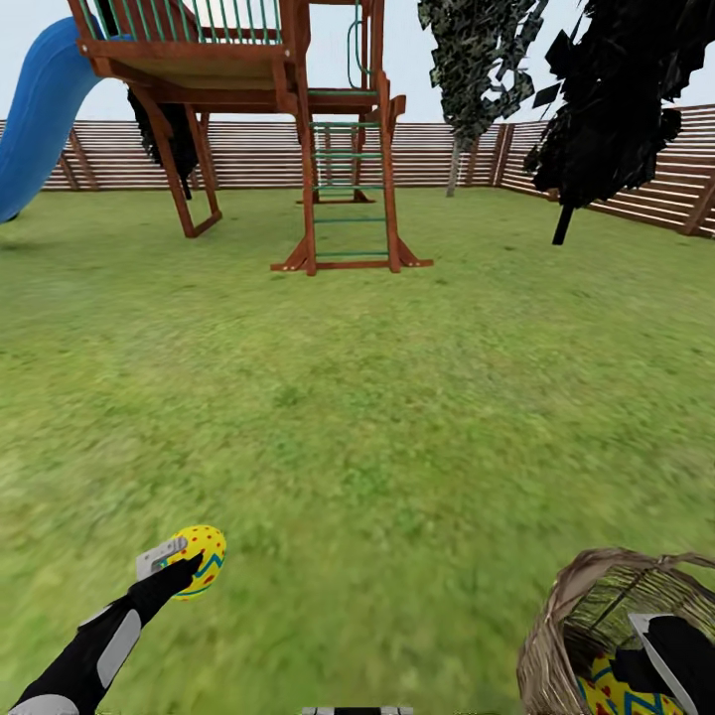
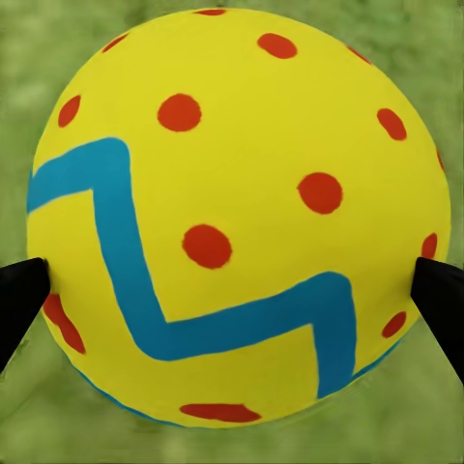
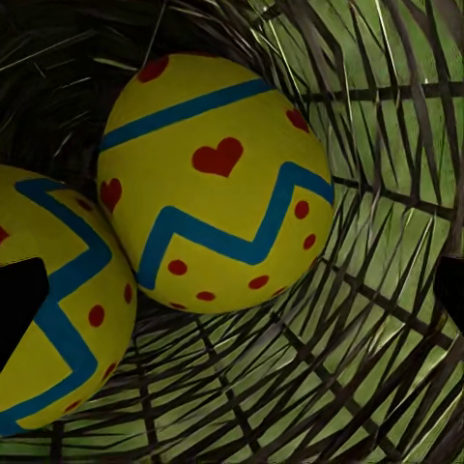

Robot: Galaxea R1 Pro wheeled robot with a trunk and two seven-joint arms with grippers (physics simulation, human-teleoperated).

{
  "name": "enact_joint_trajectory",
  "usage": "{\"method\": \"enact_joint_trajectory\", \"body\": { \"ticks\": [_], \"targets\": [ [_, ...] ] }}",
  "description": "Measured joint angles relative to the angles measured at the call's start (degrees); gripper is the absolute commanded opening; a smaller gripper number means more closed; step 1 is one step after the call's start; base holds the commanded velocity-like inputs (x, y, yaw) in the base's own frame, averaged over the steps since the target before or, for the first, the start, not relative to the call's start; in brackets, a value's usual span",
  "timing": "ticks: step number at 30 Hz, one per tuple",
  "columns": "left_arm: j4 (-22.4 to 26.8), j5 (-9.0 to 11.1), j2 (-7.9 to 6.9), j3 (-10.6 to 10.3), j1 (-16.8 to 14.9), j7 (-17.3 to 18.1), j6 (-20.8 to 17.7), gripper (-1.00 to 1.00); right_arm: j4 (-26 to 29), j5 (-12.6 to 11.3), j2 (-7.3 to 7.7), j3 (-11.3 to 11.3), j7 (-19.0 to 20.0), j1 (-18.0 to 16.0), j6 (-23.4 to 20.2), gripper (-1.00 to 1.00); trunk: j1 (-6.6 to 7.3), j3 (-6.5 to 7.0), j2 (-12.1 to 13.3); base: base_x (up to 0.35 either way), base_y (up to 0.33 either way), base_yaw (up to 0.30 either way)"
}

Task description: Take the three Easter eggs out of the wicker basket on the lawn in the garden, then place them on the lawn next to a single tree (choose any tree) so that all three eggs are next to the same tree and none are left in the basket.

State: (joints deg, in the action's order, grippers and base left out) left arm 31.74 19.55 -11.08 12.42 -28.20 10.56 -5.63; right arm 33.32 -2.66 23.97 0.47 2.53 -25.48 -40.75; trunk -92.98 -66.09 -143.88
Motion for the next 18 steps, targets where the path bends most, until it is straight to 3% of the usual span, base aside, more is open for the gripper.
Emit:
{"method": "enact_joint_trajectory", "body": {
  "ticks": [3,14,18],
  "targets": [
    [6.0,0.2,-0.33,0.1,0.0,0.0,-0.1,-1.0,0.0,0.0,0.01,0.0,0.0,0.0,0.0,1.0,-0.08,-0.66,0.0,0.0,0.0,0.0],
    [6.0,0.2,0.13,-0.1,0.0,0.0,-0.3,-1.0,0.0,0.0,-0.01,0.0,0.0,0.0,0.1,1.0,-0.36,-3.11,-0.2,0.0,0.0,0.0],
    [5.9,0.2,0.21,-0.1,0.0,0.1,-0.1,-1.0,0.0,0.0,-0.01,0.0,0.0,0.0,0.1,1.0,-0.36,-3.11,-0.2,0.0,0.0,0.0]
  ]
}}
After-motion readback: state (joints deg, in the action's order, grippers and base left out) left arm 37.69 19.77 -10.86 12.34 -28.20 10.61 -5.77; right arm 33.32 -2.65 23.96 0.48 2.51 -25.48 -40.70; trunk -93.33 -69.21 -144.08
